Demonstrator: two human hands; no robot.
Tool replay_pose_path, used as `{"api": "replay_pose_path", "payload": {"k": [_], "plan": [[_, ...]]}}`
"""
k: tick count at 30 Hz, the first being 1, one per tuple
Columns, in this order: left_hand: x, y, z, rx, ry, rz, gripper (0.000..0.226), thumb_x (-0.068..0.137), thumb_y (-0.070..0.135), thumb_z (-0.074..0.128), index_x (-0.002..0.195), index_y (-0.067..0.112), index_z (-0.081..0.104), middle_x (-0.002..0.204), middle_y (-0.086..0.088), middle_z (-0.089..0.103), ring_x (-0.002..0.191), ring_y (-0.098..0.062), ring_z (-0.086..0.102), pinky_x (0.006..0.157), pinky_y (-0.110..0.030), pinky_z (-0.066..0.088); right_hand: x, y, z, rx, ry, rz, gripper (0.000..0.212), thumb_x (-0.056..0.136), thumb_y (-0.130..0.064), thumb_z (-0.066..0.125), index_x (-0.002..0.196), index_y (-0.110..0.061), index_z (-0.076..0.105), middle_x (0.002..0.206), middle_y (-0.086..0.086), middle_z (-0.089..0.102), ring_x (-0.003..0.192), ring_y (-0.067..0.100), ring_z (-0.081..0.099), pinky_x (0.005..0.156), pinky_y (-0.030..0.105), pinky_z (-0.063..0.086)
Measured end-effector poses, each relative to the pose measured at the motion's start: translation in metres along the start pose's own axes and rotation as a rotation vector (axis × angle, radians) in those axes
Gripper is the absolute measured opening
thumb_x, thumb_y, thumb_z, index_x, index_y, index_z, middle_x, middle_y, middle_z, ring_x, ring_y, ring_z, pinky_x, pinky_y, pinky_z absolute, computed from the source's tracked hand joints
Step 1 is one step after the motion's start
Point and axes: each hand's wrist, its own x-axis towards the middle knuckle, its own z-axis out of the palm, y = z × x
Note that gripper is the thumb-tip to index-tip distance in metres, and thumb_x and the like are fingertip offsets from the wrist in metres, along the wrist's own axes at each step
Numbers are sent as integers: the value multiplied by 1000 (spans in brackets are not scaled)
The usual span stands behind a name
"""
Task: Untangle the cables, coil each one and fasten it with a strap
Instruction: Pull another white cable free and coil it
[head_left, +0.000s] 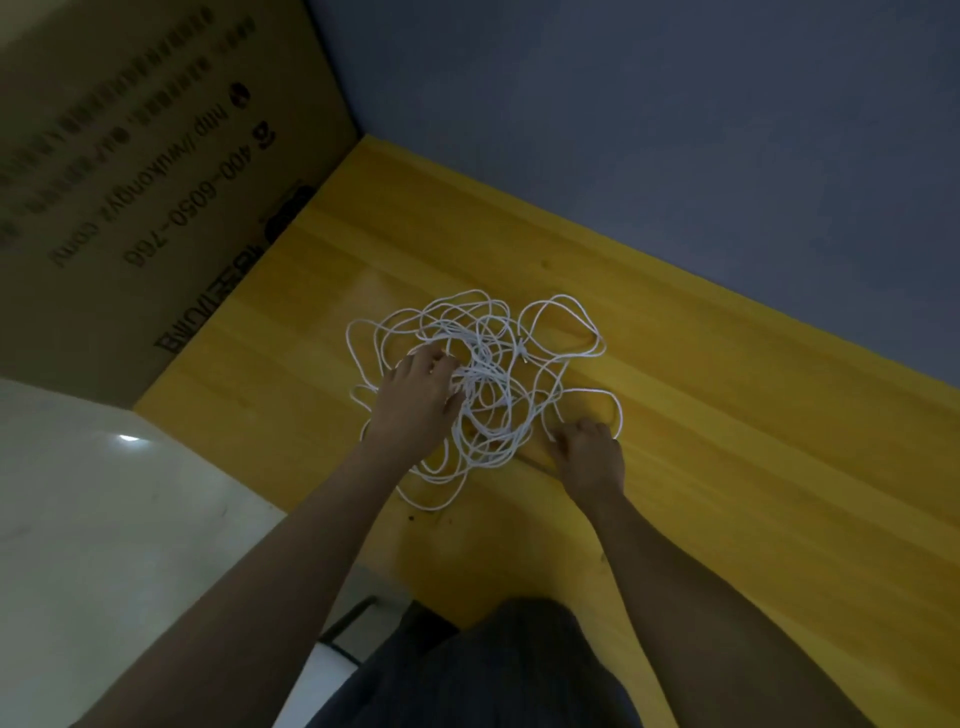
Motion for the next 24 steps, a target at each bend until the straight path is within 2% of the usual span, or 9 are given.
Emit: {"api": "replay_pose_path", "payload": {"k": [3, 5, 7, 11, 14, 16, 19, 21, 24], "plan": [[-2, 2, -1, 40, 13, -20, 42, 99, 35, 45, 135, 15, 44, 143, -9, 38, 132, -29, 36, 105, -42, 33, -10, 9, -3, 221, 90, 87, 15, 92, -23, 53, 99, -11, 61, 98, 9, 60, 96, 30, 55, 69, 35, 41], [0, 11, -4, 58, 43, -4, 41, 98, 34, 47, 135, 14, 45, 146, -11, 34, 135, -31, 31, 108, -45, 28, -20, 18, -11, 453, 178, 173, 4, 91, -19, 55, 90, -15, 55, 79, 4, 58, 75, 30, 56, 52, 31, 33], [5, 25, -9, 51, 78, 57, 42, 97, 32, 49, 136, 16, 45, 148, -11, 32, 137, -31, 28, 110, -46, 24, -29, 25, -23, 627, 310, 192, 8, 89, -14, 57, 86, -20, 52, 68, 0, 55, 61, 24, 52, 48, 27, 30], [19, 60, -18, 6, 94, 251, 40, 98, 32, 46, 136, 20, 46, 147, -6, 34, 137, -26, 28, 110, -43, 18, -40, 23, -58, 798, 500, 140, 14, 89, -10, 59, 89, -24, 56, 76, -2, 57, 62, 8, 52, 54, 28, 40], [26, 84, -28, -61, 54, 422, 42, 97, 35, 46, 139, 25, 45, 145, 1, 37, 134, -21, 32, 107, -37, 17, -49, 9, -86, 879, 608, 60, 22, 88, -5, 62, 89, -26, 57, 85, -4, 59, 70, -3, 55, 58, 12, 42], [27, 96, -35, -143, -16, 530, 43, 97, 33, 49, 139, 26, 46, 141, 2, 44, 129, -23, 39, 105, -37, 25, -56, -4, -101, 884, 648, -21, 21, 88, -3, 62, 90, -24, 60, 89, 2, 60, 73, -3, 55, 63, 9, 42], [23, 99, -46, -370, -49, 634, 27, 95, 20, 55, 120, 11, 63, 113, -10, 61, 106, -31, 54, 87, -44, 44, -68, -28, -111, 945, 702, -52, 16, 88, -2, 62, 94, -17, 65, 90, 8, 63, 75, 7, 56, 69, 14, 45], [20, 90, -48, -487, -27, 636, 19, 96, 14, 55, 104, 3, 67, 94, -15, 62, 89, -31, 57, 75, -42, 45, -74, -45, -108, 1032, 733, -25, 19, 88, 3, 58, 99, -12, 64, 90, 5, 63, 80, 10, 57, 72, 18, 47], [16, 74, -46, -609, 5, 591, 15, 94, 12, 58, 95, 1, 69, 85, -14, 61, 79, -27, 57, 66, -31, 39, -75, -66, -91, 1090, 684, 4, 45, 84, 15, 48, 115, -17, 55, 100, -2, 60, 94, 7, 57, 81, 24, 48]]}}
